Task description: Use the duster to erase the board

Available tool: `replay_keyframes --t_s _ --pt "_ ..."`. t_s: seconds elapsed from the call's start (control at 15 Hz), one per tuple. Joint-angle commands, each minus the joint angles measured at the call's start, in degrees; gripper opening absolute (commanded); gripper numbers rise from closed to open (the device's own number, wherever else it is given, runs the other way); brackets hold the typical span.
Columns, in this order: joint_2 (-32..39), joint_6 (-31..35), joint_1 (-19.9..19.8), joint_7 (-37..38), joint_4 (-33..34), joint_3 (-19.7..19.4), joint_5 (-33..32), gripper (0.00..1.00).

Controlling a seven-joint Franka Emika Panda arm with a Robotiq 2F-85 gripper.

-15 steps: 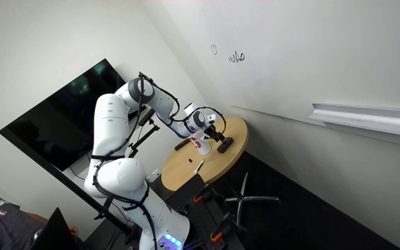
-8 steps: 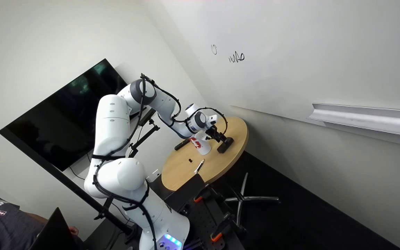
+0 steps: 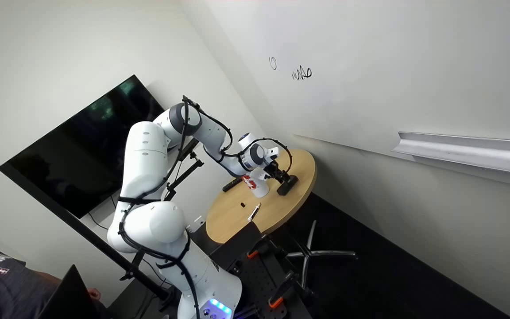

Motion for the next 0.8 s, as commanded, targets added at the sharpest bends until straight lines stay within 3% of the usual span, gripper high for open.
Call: replay_keyframes --t_s 0.0,0.2,0.27,0.47,0.73 --pt "0.78 0.33 0.55 -2.45 1.22 -0.75 1.93 0.51" --pt "0.77 -0.28 0.48 -2.56 1.42 -0.6 2.18 0.28" --pt "0.21 -0.94 0.63 -2.47 1.0 -0.62 2.24 0.27" --pt "-4.47 0.53 5.26 1.93 -3.54 -5.7 1.05 0.27" --pt "-14.11 5.3 14.73 8.94 -13.49 -17.11 -1.32 0.27"
